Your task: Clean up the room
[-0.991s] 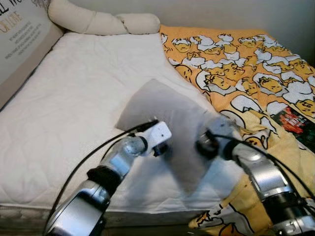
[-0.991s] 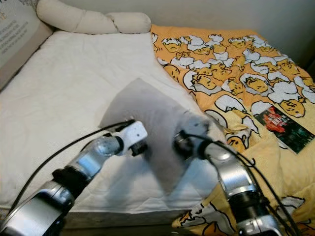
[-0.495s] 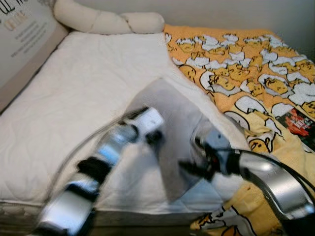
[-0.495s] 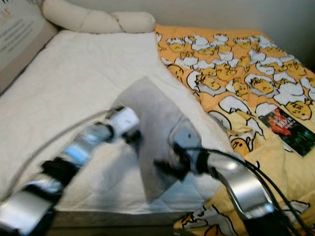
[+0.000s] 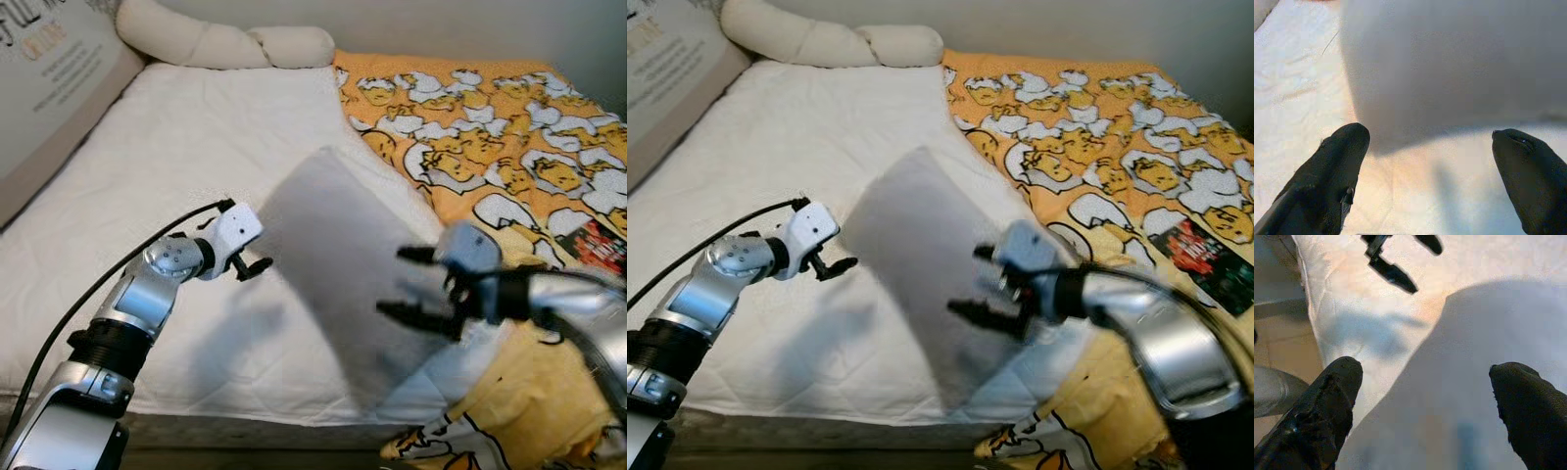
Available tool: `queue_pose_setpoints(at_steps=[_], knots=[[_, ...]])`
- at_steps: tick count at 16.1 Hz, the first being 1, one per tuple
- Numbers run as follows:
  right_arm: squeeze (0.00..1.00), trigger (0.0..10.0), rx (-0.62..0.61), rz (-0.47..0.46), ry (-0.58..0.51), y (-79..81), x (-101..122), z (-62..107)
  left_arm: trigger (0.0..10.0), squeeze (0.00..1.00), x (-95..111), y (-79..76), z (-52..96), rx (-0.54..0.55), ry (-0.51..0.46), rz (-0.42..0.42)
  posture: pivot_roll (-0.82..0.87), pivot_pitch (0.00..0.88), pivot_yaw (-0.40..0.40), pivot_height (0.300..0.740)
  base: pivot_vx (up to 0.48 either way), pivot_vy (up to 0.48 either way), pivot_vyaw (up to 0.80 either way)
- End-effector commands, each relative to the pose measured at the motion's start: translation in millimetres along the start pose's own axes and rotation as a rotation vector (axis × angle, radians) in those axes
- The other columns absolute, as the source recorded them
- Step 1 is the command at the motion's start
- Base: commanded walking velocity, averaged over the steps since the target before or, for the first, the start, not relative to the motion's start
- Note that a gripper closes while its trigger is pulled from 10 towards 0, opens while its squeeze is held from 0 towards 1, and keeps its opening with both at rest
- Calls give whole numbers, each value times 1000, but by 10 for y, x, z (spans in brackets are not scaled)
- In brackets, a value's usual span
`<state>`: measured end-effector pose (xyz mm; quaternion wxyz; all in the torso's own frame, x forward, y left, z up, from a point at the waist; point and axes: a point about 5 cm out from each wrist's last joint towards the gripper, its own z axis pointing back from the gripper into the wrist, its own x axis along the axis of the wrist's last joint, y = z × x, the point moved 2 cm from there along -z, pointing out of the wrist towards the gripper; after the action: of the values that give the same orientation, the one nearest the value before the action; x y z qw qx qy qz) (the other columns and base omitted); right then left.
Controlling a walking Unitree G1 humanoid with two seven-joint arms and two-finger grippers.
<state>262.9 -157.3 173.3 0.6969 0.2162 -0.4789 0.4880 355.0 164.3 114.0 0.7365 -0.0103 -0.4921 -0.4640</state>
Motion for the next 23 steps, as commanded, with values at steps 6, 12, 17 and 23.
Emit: queue_pose_setpoints(at_steps=[6, 12, 17, 23], knots=[[0, 10000, -383, 24, -18, -618, 52, 229, 10000, 208, 160, -231, -171, -27, -80, 162, 36, 0, -20, 740, 0, 0, 0], [0, 10000, -917, -106, 117, -1351, -632, 170, 10000, 137, 47, -722, -609, -44, 150, 164, 28, 0, -2, 740, 0, 0, 0], [0, 10000, -752, 16, 316, -1060, -1063, -387, 10000, 145, 249, -1101, -857, -130, 156, 73, 29, 0, -7, 740, 0, 0, 0], [0, 10000, -499, -246, 82, -755, -957, -785, 10000, 145, 593, -955, -902, -57, -11, 223, 23, 0, 9, 740, 0, 0, 0]])
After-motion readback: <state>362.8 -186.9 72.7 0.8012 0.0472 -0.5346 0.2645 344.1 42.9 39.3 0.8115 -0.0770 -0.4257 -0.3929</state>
